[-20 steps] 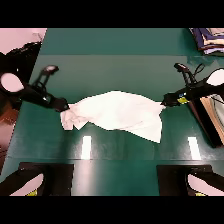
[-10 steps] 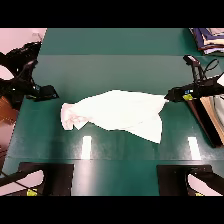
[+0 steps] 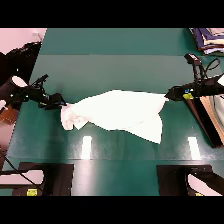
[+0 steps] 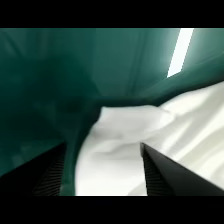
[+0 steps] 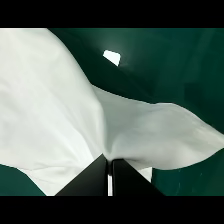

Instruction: Fold the shirts.

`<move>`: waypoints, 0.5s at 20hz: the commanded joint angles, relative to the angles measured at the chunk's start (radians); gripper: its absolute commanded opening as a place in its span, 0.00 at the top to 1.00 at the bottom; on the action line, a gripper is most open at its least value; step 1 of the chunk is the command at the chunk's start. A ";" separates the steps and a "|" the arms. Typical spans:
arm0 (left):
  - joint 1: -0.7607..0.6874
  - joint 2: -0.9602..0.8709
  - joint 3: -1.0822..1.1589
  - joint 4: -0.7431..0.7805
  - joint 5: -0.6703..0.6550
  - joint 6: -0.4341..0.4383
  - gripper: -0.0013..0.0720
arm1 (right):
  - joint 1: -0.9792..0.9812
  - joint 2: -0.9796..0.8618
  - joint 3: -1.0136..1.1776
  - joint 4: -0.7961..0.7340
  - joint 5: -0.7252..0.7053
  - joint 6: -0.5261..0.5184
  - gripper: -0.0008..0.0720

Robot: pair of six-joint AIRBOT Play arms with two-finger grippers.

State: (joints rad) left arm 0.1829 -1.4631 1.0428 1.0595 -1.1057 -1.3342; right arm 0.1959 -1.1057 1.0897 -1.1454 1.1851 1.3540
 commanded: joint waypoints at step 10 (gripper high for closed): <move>-0.093 0.080 0.112 -0.033 0.016 -0.001 0.95 | -0.004 0.002 0.078 -0.015 0.011 0.000 0.97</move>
State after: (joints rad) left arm 0.0917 -1.4361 1.0901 1.0363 -1.0786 -1.3300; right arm 0.1947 -1.1046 1.1183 -1.1492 1.1828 1.3540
